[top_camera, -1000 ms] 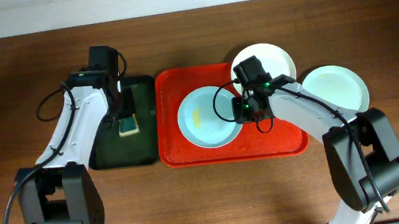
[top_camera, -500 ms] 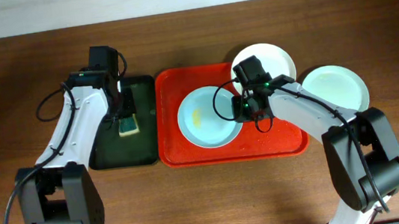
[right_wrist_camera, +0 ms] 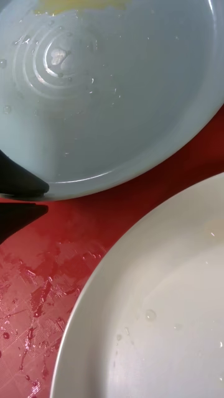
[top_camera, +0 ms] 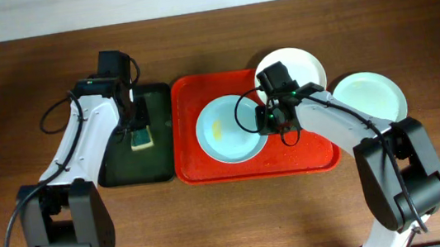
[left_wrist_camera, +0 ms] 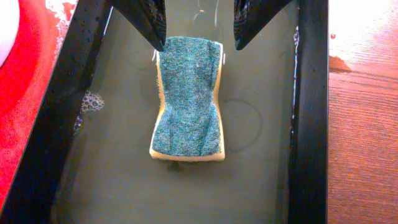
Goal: Clean dirty plates on tray and stack at the side
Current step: 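Close the left gripper on the green-yellow sponge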
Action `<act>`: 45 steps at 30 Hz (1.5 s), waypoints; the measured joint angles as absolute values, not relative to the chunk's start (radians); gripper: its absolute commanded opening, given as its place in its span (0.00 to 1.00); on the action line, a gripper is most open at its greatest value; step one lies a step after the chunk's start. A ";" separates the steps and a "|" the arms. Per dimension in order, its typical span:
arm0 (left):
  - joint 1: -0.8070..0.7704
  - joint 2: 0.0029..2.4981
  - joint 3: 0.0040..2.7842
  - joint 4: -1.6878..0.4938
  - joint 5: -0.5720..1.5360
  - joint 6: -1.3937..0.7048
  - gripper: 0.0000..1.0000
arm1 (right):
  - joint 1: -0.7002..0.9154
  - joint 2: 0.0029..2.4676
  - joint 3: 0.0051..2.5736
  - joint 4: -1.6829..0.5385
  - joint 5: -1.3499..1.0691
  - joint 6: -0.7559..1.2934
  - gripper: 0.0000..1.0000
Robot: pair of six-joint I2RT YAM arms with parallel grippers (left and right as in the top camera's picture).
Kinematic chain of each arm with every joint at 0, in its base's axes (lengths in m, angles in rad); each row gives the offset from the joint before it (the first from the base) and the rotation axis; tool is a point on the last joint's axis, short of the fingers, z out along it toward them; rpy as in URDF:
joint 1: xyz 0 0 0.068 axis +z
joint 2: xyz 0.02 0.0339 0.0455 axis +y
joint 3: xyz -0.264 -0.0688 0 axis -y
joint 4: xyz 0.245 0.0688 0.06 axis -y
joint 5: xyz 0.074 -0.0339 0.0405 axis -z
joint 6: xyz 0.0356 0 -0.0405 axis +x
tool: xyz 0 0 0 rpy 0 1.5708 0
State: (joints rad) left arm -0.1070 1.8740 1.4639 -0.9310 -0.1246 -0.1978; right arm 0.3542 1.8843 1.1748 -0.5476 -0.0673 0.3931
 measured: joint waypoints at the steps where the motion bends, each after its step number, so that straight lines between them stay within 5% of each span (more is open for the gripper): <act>1: -0.107 1.874 1.464 -0.931 -0.124 -0.198 0.33 | 0.355 1.884 1.175 -0.548 -0.067 0.396 0.04; 16: -0.107 1.963 1.382 -0.809 -0.125 -0.198 0.38 | 0.354 1.884 1.175 -0.545 -0.067 0.394 0.04; 22: -0.107 1.995 1.382 -0.788 -0.124 -0.197 0.29 | 0.355 1.885 1.175 -0.545 -0.067 0.393 0.04; 26: -0.107 2.012 1.382 -0.782 -0.123 -0.199 0.05 | 0.354 1.884 1.175 -0.545 -0.067 0.393 0.04; 29: -0.107 2.022 1.382 -0.779 -0.108 -0.191 0.00 | 0.354 1.884 1.175 -0.545 -0.067 0.393 0.04; 45: -0.107 1.922 1.382 -0.841 -0.057 -0.178 0.00 | 0.355 1.884 1.175 -0.545 -0.067 0.393 0.05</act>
